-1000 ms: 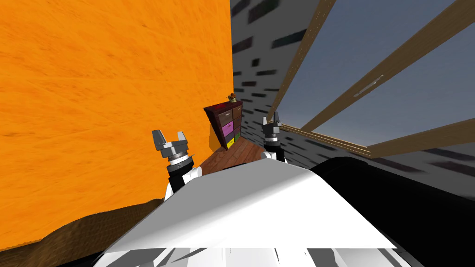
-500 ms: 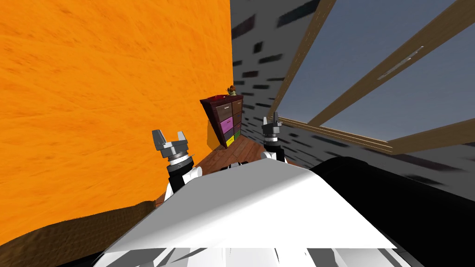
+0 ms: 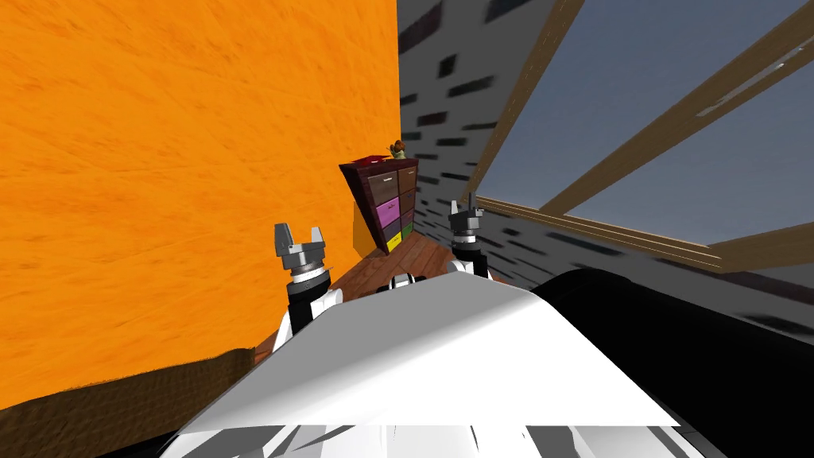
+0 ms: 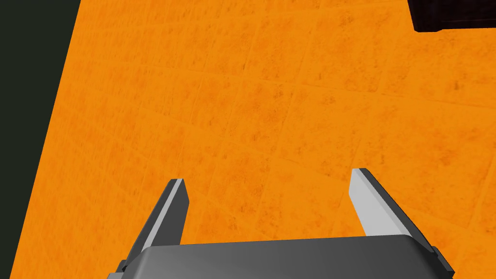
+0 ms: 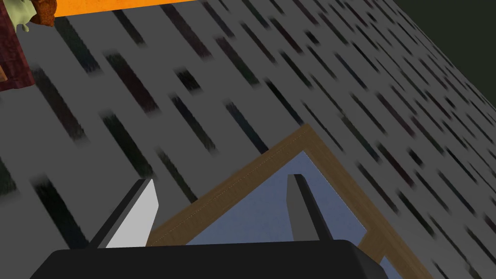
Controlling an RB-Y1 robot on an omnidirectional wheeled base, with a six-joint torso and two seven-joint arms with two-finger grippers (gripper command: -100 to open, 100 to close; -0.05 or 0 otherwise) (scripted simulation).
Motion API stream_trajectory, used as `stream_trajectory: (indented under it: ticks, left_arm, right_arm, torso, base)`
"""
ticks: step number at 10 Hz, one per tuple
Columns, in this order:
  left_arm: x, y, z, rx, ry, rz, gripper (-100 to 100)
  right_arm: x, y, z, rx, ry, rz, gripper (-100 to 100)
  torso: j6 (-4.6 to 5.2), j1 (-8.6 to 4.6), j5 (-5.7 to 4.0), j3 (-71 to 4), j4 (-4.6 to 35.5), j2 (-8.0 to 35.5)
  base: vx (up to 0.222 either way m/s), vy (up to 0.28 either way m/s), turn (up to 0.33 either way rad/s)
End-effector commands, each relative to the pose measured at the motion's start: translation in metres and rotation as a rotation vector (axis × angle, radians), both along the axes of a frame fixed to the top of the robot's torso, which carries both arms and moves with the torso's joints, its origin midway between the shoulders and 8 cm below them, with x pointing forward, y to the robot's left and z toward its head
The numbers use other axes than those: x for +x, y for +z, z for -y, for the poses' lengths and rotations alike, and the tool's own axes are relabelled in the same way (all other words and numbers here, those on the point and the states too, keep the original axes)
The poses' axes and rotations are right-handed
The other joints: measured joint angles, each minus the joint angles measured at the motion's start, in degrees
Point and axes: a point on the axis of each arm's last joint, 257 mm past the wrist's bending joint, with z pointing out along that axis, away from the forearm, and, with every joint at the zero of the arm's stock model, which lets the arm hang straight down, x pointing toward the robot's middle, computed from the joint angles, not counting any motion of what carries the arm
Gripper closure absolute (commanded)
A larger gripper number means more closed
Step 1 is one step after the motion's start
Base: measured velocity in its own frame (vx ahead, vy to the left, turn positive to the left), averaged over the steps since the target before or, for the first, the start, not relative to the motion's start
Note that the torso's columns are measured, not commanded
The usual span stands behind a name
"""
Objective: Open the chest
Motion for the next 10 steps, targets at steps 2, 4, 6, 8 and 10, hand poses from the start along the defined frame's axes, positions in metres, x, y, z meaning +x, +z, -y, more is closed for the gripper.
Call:
stream_trajectory:
  ticks: [2,4,6,8,10]
  left_arm:
    - [0.01,-0.024,0.002,0.031,-0.031,-0.065,-100]
    - [0.015,-0.041,0.0,0.029,-0.04,-0.106,-100]
    - [0.02,-0.059,-0.002,0.02,-0.044,-0.147,-100]
    - [0.023,-0.077,-0.004,0.005,-0.047,-0.186,-100]
    - [0.026,-0.093,-0.006,-0.011,-0.048,-0.22,-100]
  right_arm:
    - [0.0,0.0,0.0,0.0,0.0,0.0,0]
    - [0.0,0.0,0.0,0.0,0.0,0.0,0]
    - [0.0,0.0,0.0,0.0,0.0,0.0,0]
    - [0.0,0.0,0.0,0.0,0.0,0.0,0]
    - [0.0,0.0,0.0,0.0,0.0,0.0,0]
  torso:
    - [0.0,0.11,0.04,0.0,0.0,0.1]
    - [0.0,-0.08,-0.02,0.0,0.0,0.1]
    - [0.01,0.09,0.03,0.1,0.0,0.1]
    - [0.0,0.2,0.06,0.1,0.1,0.3]
    - [0.0,0.03,0.02,0.1,0.1,0.2]
  base:
    - [0.147,-0.078,0.086]
    - [0.186,-0.139,0.107]
    - [0.176,-0.129,0.11]
    - [0.164,-0.113,0.088]
    - [0.17,-0.143,0.106]
